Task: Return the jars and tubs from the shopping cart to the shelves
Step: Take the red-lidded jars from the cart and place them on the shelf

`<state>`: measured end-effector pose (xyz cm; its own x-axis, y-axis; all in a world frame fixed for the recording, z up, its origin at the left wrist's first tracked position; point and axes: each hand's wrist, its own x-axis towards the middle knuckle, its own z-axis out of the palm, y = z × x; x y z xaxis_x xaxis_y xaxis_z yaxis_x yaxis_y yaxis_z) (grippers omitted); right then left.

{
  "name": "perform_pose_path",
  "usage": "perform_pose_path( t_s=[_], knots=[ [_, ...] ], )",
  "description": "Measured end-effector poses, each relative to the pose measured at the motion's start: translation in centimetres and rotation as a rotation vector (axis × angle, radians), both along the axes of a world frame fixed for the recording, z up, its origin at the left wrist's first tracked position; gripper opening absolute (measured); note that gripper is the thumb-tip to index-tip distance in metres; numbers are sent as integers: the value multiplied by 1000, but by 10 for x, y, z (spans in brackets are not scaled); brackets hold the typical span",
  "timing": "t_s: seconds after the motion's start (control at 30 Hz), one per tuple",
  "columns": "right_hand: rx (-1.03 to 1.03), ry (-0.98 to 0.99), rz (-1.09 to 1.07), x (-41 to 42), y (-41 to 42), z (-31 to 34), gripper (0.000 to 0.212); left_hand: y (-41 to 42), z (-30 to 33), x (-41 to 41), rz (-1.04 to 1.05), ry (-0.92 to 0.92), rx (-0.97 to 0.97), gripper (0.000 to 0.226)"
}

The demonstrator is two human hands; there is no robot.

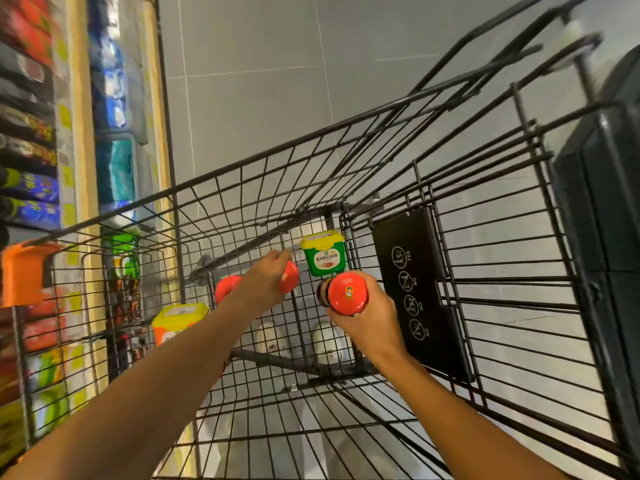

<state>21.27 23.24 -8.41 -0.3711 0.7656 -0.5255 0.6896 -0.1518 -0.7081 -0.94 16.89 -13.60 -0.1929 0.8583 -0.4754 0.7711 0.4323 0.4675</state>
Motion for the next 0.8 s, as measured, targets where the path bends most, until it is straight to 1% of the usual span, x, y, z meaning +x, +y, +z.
perform_pose_path(
  t_s=[0.1,0.17,0.23,0.3,0.43,0.57,0.63,0.7,0.8],
  knots=[
    [34,34,7,1,7,31,75,-3,42,-4,113,-87,23,68],
    [56,75,19,-1,13,62,69,-8,85,-8,212,-166,49,71],
    [73,135,28,-3,19,94,68,-15,136,-10,311,-230,120,73],
    [94,195,48,-7,24,129,70,-24,188,-12,405,-258,236,72],
    [170,313,96,-26,36,209,76,-37,293,-18,585,-210,457,82],
    [273,476,192,-46,46,301,77,-51,393,-19,719,-183,718,77],
    [316,563,248,-57,50,342,79,-60,433,-20,791,-188,832,77],
    [343,644,287,-67,51,378,75,-72,468,-21,841,-178,931,75],
    [387,769,348,-85,49,425,70,-94,516,-15,927,-91,1046,73]
  ],
)
